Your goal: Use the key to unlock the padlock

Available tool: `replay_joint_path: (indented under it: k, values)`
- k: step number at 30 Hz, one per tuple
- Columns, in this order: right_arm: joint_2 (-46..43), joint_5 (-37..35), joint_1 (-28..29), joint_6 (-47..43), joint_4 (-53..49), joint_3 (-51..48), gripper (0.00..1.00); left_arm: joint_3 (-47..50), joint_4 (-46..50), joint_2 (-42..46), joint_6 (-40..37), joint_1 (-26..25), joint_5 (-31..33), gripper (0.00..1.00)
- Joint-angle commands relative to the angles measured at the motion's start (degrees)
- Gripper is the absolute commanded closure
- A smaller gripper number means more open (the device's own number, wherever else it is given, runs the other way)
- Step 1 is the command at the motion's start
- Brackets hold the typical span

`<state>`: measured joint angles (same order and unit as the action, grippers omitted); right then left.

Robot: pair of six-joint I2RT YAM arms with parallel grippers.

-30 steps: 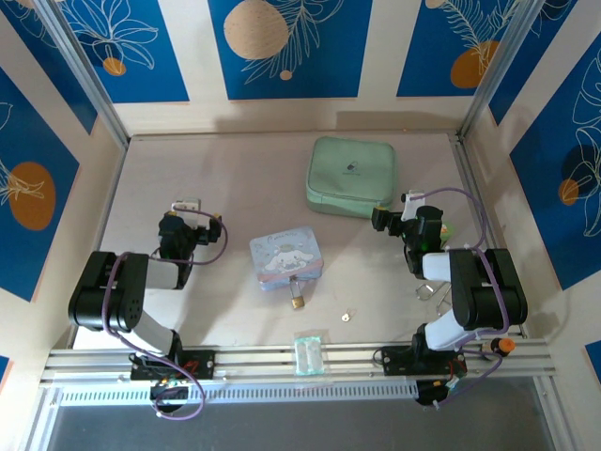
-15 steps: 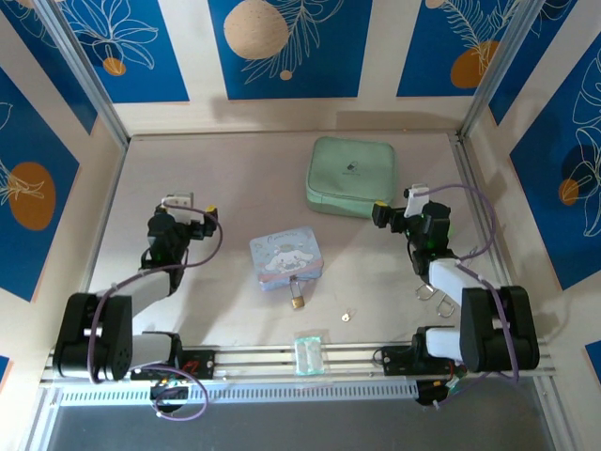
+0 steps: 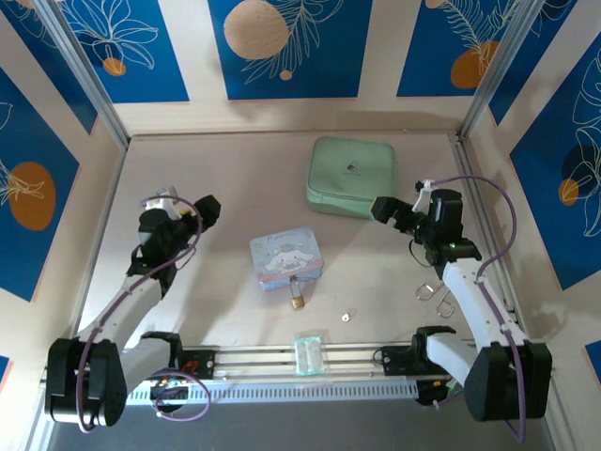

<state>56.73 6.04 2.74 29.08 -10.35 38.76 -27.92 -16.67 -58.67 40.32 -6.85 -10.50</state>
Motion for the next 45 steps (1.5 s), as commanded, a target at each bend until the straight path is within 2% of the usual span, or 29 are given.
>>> replay_joint_path:
  k: [1,4,9,11,15,18,21,25,26,34,45]
  values:
    - [-2.96,2.65,2.96,5.2,-12.68,0.07,0.01,-6.82,18.44,2.47,1.81,-7.47,1.21,0.01]
    - [-3.47,4.19,8.03,5.23,-15.62,-0.07,0.01,-11.31,26.94,2.81,0.44,-16.38,6.81,0.01]
    - [-3.2,-7.02,21.34,9.3,-22.73,-0.71,0.01,-16.85,32.3,0.66,1.24,-27.98,9.54,0.01]
    - [-3.05,-9.26,25.48,12.31,-23.79,-2.27,0.11,-17.84,32.3,-0.11,1.26,-32.57,10.64,0.01]
    - [-2.19,-13.2,33.58,17.76,-26.03,-4.25,0.19,-19.1,31.59,-1.6,3.16,-42.77,17.47,0.01]
    - [-1.26,-17.48,38.72,20.94,-28.52,-4.78,0.24,-19.01,29.66,-3.68,5.89,-46.66,17.44,0.01]
    - [-0.07,-18.66,42.0,23.34,-29.04,-5.9,0.32,-19.9,28.57,-6.15,6.78,-50.01,18.21,0.01]
    - [1.56,-20.84,46.32,26.49,-27.56,-7.68,0.36,-20.77,27.49,-8.13,7.28,-53.55,20.48,0.01]
    - [2.52,-21.54,47.13,26.81,-27.6,-7.69,0.4,-20.86,27.17,-8.43,7.51,-53.87,20.52,0.01]
    - [10.12,-25.9,53.43,29.98,-28.95,-4.5,0.5,-20.94,27.27,-8.65,7.77,-53.88,20.61,0.0]
    - [16.16,-26.46,58.47,33.21,-30.67,-3.18,0.6,-18.51,24.77,-8.59,9.44,-53.84,20.35,0.01]
